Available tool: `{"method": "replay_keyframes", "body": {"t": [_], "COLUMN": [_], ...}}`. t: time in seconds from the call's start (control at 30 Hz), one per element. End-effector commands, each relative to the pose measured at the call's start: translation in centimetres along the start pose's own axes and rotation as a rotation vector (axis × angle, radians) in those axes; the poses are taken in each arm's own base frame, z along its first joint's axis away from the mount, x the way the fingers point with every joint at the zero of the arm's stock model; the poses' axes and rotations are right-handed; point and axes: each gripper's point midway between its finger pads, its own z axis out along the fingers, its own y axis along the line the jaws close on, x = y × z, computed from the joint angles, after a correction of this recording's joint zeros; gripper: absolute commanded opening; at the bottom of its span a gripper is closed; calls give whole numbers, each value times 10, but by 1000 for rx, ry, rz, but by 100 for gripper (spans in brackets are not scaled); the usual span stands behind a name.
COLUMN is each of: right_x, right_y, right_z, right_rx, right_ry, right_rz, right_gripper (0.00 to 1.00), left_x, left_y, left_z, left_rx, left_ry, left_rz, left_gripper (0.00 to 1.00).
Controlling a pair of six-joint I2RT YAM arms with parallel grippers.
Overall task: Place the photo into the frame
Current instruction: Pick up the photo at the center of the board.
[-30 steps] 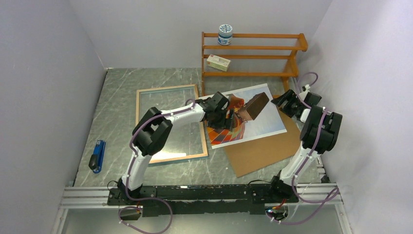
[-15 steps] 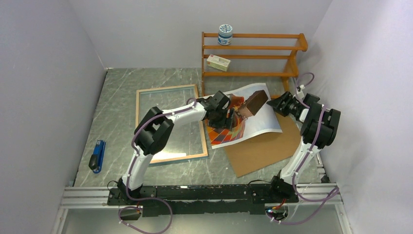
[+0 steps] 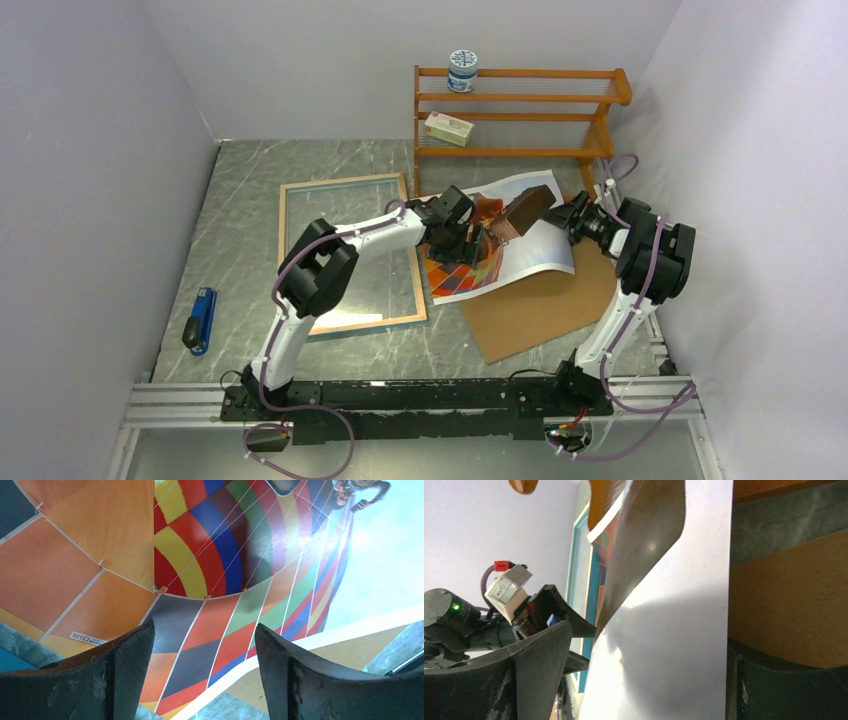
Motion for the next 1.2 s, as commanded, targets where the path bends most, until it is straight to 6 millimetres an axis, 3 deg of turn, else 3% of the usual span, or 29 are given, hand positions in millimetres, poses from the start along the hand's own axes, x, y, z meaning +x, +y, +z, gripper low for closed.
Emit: {"method": "replay_keyframes", "body": {"t": [0.0,0.2,0.37,0.53,0.63,0.87,0.93,1.07,1.17], "right_x": [-4,-13,-28,-22,-19,-28,-32,-32,-31], "right_y": [20,21,23,20,14,3,0,-2,-3], "right_z": [1,-7,-26,-26,-23,-23,-26,-29,-30], "right_rx": [-91,-73,-82,-74,-54,58,96,122,130], "right_ry": [0,-38,-99,-76,-52,-82,-88,-85,-82], "right_rz": [-59,-58,-62,-54,-56,-80,-84,-94,-102], "right_gripper": [92,70,74,75,65,31,33,54,58], "left_x": [16,12,8,4,1,-6,-10,-14,-15], "left_y": [20,23,26,37,44,54,57,59,63], "left_z": [10,5,2,6,7,1,-3,-4,-3], "left_rx": [-80,-97,-104,-136,-154,-202,-214,-216,-224], "left_ry": [55,46,38,46,39,21,13,5,10], "left_rz": [11,15,23,21,21,28,33,35,32], "left_gripper": [80,81,81,81,81,81,81,82,82]}}
